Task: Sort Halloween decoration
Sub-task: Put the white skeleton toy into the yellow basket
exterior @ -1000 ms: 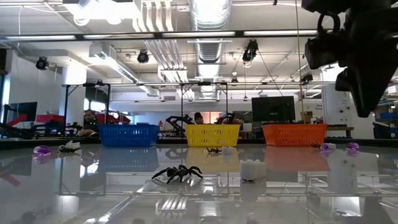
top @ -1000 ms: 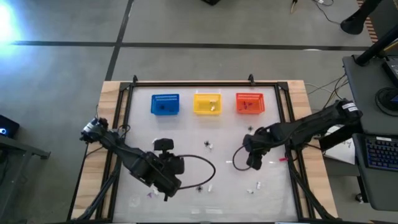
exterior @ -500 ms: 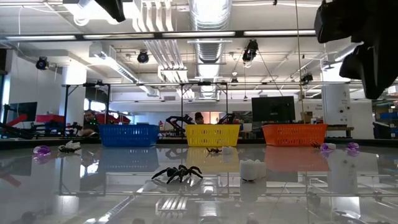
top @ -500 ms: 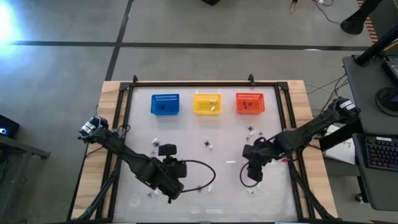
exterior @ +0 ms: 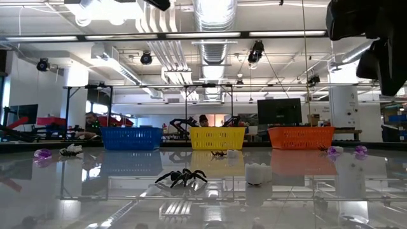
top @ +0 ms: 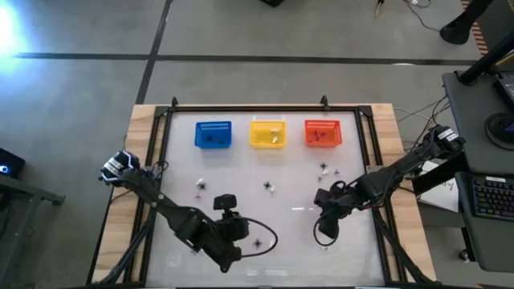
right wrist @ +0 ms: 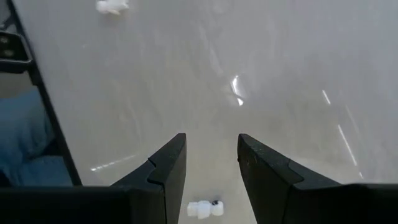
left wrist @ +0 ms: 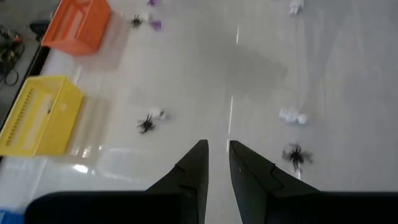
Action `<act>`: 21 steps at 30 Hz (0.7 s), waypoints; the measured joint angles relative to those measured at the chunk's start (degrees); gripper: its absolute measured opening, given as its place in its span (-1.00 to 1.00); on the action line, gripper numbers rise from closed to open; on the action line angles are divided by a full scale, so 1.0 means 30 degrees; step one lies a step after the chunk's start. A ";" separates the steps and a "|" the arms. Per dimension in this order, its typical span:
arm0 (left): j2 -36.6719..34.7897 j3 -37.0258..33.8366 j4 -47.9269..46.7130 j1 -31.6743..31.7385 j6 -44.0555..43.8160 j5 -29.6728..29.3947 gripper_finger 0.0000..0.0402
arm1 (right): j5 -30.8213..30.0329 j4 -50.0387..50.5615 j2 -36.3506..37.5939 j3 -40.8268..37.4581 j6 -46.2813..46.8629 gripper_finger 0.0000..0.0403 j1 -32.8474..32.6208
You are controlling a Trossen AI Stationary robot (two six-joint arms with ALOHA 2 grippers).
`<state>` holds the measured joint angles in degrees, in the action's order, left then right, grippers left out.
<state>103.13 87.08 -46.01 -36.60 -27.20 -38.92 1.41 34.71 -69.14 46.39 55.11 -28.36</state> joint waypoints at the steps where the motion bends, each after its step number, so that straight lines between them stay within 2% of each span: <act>1: 0.0000 -0.0284 0.0552 -0.0039 0.0199 -0.0128 -0.76 | -0.0012 -0.0085 -0.0006 0.0000 -0.0474 -0.32 -0.0006; 11: 0.0000 -0.3847 0.4118 -0.0530 -0.1018 -0.0961 -0.76 | 0.0164 -0.0286 -0.0103 -0.0007 -0.0569 -0.32 -0.0097; 16: -0.0058 -0.4577 0.4639 -0.0758 -0.1643 -0.1385 -0.76 | -0.0915 -0.0286 -0.0540 -0.0015 -0.0374 -0.32 -0.0695; 21: -0.0058 -0.4676 0.4668 -0.0835 -0.1652 -0.1392 -0.76 | -0.0988 -0.0381 -0.1599 -0.0022 -0.0361 -0.32 -0.1225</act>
<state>102.96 73.05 -32.01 -39.10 -32.16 -43.09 -1.55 33.56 -73.94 46.33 54.03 -32.03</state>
